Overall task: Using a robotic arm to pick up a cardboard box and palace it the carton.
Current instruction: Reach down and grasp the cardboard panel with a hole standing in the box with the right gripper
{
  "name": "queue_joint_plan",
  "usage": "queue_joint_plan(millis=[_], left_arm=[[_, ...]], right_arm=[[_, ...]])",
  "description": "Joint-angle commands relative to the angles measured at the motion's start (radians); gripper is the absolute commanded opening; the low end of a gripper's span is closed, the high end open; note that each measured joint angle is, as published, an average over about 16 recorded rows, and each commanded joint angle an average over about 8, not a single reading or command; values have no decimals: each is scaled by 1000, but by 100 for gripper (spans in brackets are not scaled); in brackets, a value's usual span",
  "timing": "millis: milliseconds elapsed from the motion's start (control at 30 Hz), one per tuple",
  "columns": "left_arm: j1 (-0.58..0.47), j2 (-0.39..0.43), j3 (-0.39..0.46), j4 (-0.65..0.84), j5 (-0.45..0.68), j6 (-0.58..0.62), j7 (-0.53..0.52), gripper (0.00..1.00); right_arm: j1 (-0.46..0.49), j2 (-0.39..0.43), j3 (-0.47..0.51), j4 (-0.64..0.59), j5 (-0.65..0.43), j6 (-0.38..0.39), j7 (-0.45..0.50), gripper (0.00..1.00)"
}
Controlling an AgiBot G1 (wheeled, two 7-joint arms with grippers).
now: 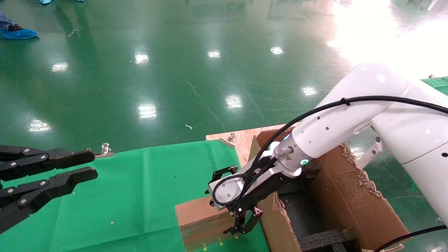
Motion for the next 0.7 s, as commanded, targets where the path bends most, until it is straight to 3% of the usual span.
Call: queue_joint_plan(millis=[33,700], left_arm=[[0,0,0,0,0,0,0,100],[0,0,0,0,0,0,0,100]], right_arm=[[-1,1,1,2,0,0,0,0],[-3,4,7,7,1,-1,0,0]])
